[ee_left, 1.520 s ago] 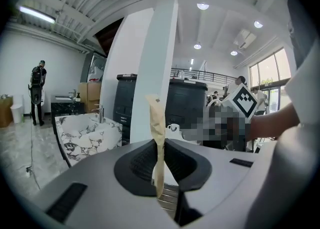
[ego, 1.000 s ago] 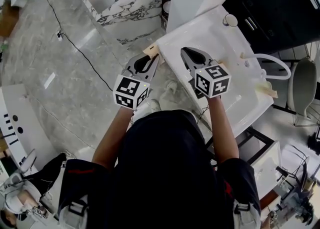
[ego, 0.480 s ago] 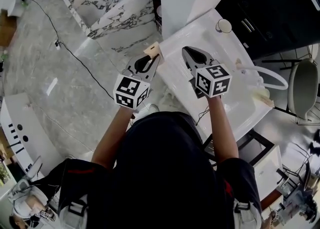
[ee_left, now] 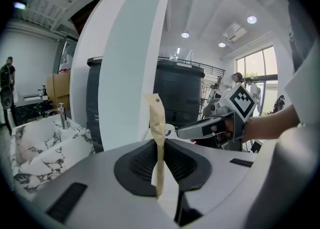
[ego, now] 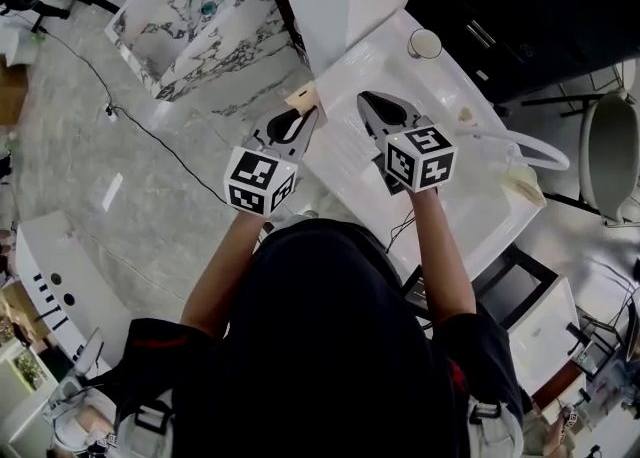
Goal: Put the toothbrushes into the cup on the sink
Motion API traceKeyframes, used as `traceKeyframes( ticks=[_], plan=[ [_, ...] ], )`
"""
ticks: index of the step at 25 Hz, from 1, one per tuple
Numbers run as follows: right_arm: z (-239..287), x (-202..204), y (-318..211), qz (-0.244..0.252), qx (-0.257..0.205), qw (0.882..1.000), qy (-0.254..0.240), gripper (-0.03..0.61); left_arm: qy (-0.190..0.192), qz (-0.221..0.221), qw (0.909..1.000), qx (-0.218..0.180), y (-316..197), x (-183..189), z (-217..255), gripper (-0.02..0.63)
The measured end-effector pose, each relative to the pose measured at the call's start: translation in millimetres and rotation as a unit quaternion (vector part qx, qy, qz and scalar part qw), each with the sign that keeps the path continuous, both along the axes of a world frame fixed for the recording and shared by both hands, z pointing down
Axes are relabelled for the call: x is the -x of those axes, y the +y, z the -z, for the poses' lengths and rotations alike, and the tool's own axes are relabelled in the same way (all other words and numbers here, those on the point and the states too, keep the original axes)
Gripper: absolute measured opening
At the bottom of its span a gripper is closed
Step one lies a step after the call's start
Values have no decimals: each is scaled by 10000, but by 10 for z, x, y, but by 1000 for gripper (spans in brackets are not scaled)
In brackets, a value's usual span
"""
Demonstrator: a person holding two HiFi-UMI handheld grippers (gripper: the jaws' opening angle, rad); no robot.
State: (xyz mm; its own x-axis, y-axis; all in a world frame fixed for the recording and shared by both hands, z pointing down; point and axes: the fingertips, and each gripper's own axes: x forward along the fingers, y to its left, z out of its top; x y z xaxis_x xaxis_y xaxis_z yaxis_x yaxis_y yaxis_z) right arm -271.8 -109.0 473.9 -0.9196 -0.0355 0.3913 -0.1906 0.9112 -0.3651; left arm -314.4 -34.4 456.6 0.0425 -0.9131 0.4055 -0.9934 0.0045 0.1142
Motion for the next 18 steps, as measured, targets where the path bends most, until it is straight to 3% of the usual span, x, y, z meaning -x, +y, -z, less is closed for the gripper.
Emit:
traceKeyframes(
  ticks=[18],
  plan=[
    [-164,-301,-382,-490,115,9987,73,46,72,-479,9988,99,-509,-230,-87,44]
  ],
)
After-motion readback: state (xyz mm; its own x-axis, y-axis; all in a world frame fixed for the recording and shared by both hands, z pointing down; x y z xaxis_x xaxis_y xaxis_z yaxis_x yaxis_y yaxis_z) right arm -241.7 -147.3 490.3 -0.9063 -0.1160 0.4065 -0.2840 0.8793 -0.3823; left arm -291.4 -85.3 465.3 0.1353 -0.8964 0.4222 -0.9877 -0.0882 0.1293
